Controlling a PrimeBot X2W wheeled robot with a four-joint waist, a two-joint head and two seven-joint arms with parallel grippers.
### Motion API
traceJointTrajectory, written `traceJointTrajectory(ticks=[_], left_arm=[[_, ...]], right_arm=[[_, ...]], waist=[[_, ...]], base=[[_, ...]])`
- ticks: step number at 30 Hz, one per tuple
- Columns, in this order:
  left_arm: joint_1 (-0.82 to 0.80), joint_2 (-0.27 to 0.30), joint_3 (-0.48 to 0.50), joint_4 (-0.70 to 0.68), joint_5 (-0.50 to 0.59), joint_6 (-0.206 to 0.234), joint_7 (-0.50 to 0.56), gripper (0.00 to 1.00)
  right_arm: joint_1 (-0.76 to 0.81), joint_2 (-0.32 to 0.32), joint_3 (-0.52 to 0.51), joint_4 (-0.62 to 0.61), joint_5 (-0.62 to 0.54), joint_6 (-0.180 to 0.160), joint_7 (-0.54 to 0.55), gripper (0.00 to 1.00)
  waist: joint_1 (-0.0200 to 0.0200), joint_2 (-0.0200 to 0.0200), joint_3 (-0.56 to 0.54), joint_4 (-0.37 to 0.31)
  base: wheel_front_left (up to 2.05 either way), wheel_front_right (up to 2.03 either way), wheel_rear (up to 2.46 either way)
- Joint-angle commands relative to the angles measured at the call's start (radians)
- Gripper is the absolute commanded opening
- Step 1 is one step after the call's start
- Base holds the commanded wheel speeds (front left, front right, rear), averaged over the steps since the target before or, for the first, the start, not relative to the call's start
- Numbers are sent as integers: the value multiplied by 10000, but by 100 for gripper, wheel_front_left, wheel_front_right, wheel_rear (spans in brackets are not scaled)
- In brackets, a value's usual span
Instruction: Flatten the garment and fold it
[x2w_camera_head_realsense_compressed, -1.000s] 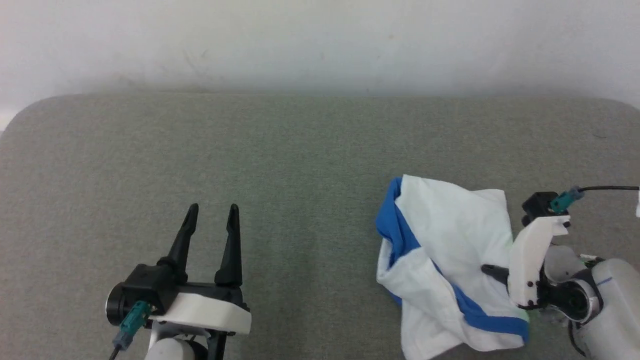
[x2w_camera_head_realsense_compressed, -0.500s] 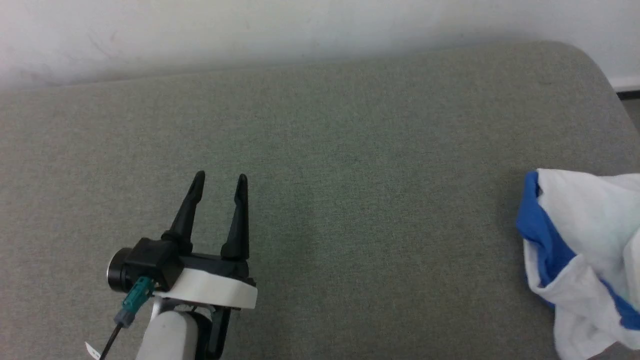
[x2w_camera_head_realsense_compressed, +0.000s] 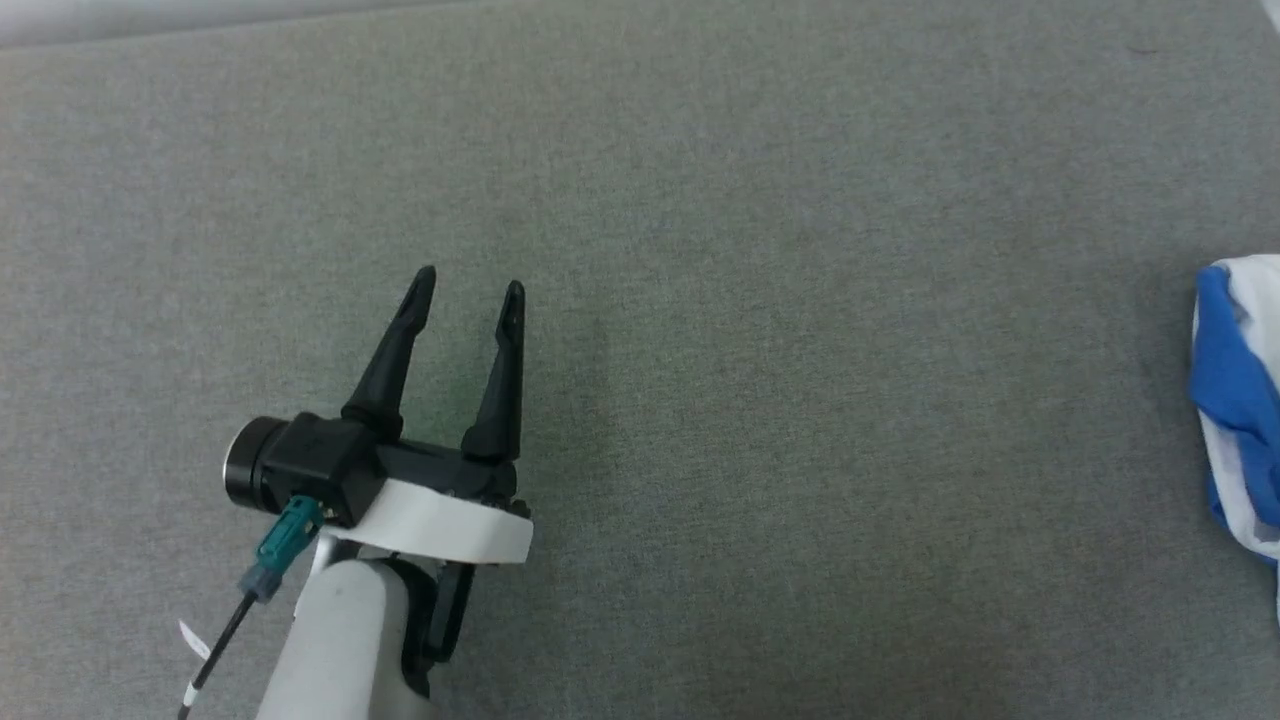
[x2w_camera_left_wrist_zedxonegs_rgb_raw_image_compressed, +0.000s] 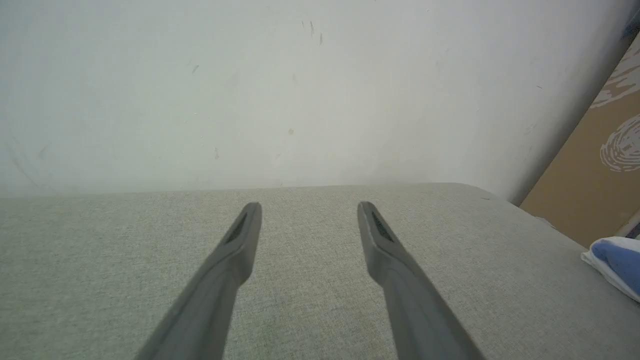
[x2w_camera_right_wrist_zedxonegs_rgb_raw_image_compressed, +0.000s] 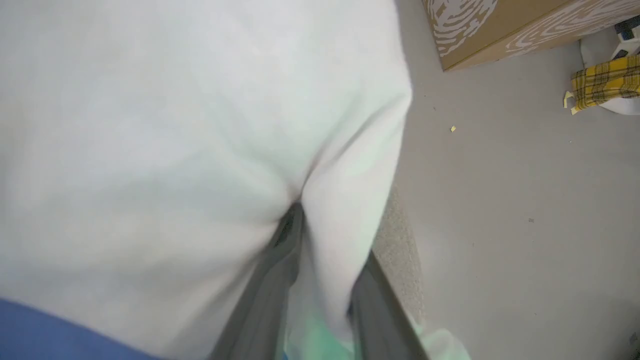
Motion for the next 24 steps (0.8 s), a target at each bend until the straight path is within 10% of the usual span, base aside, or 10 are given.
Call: traceJointTrajectory(ticks=[1, 13, 24], left_arm=[[-237, 55, -36, 59, 116, -79, -49, 100], [233, 4, 212, 314, -31, 30, -49, 100], [1138, -23, 571, 525, -187, 213, -49, 100]], right_arm=[[-229, 185, -277, 257, -240, -7, -621, 100], [473, 576, -2369, 1346, -1504, -7, -1594, 100], [2166, 2161, -2490, -1629, -1610, -7, -3679, 100]], waist=[[-3, 0, 267, 116], [-3, 0, -860, 217], [-3, 0, -2483, 239]], base=[[0, 0, 0], [0, 0, 0], [0, 0, 0]])
